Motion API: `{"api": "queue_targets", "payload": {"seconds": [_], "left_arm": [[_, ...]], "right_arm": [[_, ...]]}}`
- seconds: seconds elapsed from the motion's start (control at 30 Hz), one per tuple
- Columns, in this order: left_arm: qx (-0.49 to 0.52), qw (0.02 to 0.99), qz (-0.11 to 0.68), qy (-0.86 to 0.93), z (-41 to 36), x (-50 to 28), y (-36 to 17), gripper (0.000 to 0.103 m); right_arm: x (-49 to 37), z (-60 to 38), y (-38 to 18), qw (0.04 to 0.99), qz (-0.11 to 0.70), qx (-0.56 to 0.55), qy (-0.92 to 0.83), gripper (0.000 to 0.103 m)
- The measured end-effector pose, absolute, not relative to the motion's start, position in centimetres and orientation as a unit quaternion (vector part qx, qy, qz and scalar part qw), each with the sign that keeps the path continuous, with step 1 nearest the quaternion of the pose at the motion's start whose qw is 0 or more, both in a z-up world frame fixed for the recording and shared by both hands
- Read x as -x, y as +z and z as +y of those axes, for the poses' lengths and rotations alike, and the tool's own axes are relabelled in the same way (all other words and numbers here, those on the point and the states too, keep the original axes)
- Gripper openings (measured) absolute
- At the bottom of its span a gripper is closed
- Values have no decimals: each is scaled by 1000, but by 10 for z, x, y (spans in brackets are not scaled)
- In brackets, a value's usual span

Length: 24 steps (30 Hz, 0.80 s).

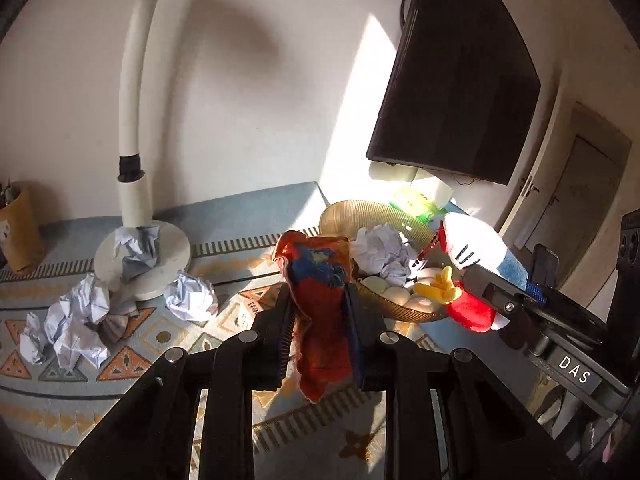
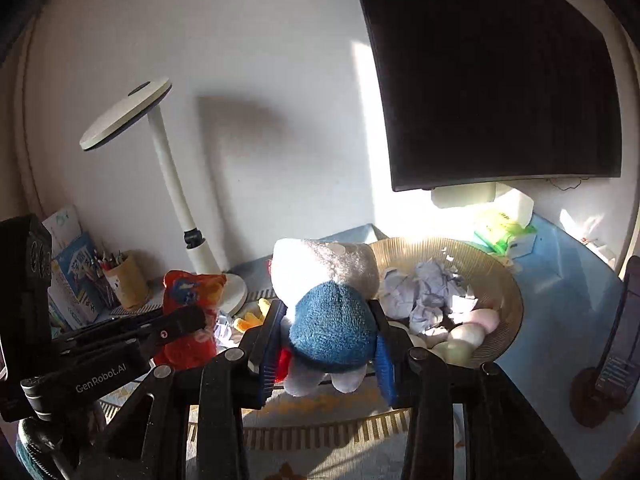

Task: Organize objects
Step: 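Carry both plush toys over the amber bowl and open both grippers, then withdraw both grippers and move toward the crumpled paper by the lamp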

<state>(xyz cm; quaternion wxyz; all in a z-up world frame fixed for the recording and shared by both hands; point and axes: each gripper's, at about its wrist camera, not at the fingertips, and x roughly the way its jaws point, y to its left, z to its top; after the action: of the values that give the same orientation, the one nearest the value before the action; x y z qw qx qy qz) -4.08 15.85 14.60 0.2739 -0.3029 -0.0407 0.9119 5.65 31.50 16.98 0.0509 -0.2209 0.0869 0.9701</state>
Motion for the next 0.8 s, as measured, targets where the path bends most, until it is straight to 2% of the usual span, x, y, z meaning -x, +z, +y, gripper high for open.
{"api": "queue_targets", "payload": {"seconds": [0.23, 0.27, 0.3, 0.37, 0.47, 0.6, 0.7, 0.73, 0.77, 0.8], "left_arm": [[320, 334, -57, 885, 249, 108, 137, 21], [322, 339, -44, 883, 263, 116, 133, 22], [327, 338, -34, 882, 274, 123, 127, 34], [340, 323, -29, 883, 286, 134, 116, 46], [361, 326, -43, 873, 279, 134, 109, 46], [337, 313, -58, 886, 236, 104, 129, 47], [308, 288, -69, 904, 190, 71, 149, 53], [299, 277, -71, 910, 174, 58, 153, 53], [291, 267, -75, 916, 155, 47, 156, 57], [287, 254, -78, 920, 138, 35, 156, 74]], "right_arm": [[-13, 382, 158, 138, 136, 244, 950, 39], [-4, 389, 152, 136, 136, 260, 946, 43], [3, 397, 147, 131, 142, 278, 941, 47], [5, 408, 139, 122, 168, 288, 935, 49], [-6, 403, 140, 119, 164, 290, 935, 49], [-25, 366, 154, 73, 152, 279, 945, 49], [-38, 321, 165, 24, 136, 273, 952, 49], [-41, 305, 166, 8, 130, 272, 954, 56], [-46, 288, 165, -8, 126, 268, 955, 70], [-51, 270, 160, -25, 123, 264, 956, 76]]}}
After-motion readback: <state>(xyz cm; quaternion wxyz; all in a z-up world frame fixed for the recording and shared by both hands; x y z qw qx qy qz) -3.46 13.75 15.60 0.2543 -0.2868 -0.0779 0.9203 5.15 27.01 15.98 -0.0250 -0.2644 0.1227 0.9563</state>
